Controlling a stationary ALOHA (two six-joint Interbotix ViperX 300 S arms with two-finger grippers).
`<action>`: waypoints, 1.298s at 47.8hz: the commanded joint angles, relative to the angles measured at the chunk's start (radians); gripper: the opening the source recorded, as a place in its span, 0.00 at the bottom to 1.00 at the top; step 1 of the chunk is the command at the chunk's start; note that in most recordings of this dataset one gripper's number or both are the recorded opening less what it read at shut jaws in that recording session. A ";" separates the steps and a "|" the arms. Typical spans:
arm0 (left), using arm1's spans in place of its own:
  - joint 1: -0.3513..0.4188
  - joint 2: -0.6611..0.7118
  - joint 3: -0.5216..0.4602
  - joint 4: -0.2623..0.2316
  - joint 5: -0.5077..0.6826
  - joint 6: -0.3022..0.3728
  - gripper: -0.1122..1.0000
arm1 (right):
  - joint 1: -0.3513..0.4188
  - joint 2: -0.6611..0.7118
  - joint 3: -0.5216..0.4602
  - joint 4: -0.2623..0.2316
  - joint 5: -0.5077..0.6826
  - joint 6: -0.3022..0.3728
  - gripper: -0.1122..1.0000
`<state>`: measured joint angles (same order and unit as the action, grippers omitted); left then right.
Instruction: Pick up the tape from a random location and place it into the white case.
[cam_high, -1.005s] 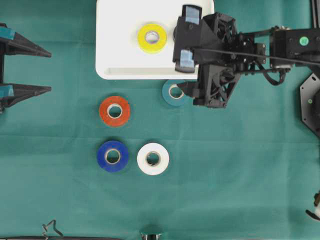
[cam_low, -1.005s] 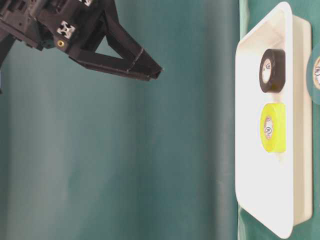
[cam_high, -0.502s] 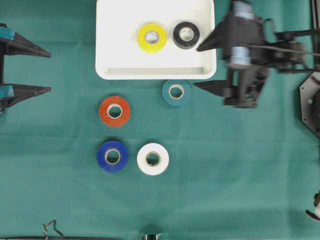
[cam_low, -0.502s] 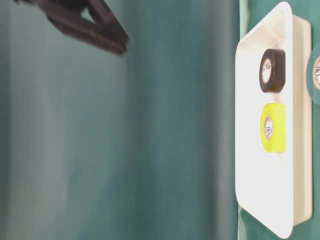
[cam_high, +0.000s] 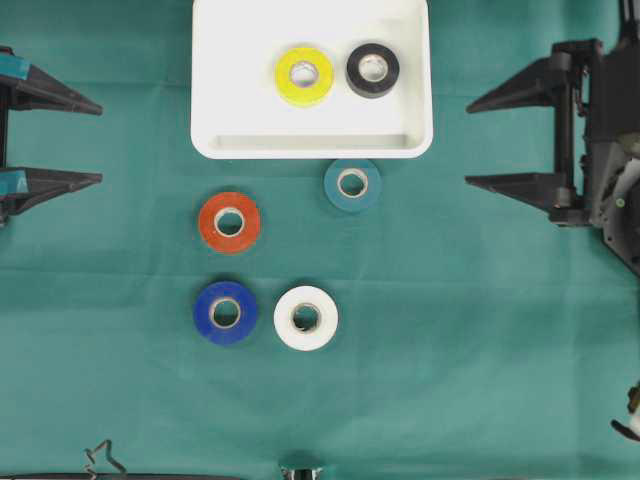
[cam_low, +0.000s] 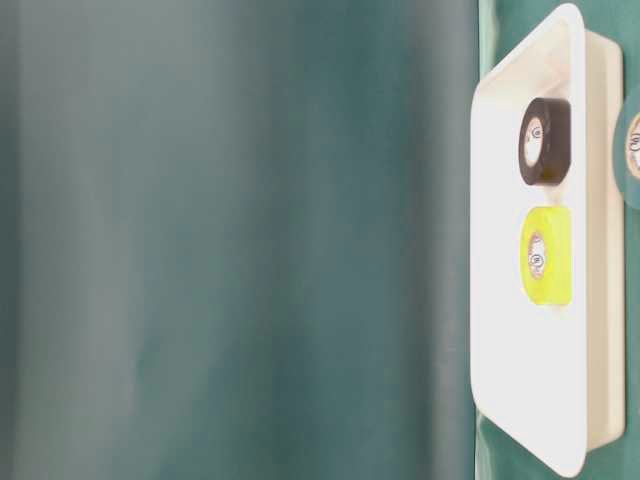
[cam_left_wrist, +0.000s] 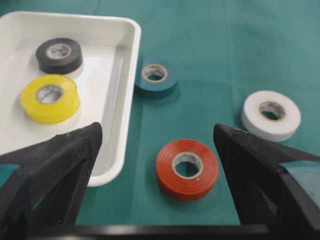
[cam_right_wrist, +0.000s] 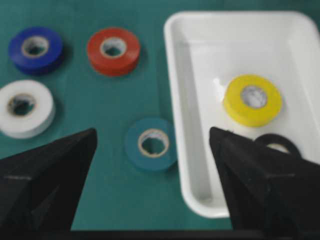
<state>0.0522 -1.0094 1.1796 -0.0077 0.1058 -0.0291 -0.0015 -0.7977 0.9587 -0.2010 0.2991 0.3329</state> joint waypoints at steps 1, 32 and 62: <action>0.000 0.008 -0.009 -0.002 -0.005 0.000 0.99 | 0.002 -0.034 0.051 -0.002 -0.049 0.002 0.88; 0.000 0.008 -0.009 0.000 0.008 0.002 0.99 | -0.003 -0.103 0.249 0.020 -0.187 0.021 0.88; -0.212 0.008 -0.012 0.000 -0.008 0.000 0.99 | -0.003 -0.104 0.236 0.020 -0.187 0.023 0.88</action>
<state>-0.1135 -1.0078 1.1796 -0.0077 0.1120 -0.0307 -0.0046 -0.9050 1.2195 -0.1795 0.1197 0.3543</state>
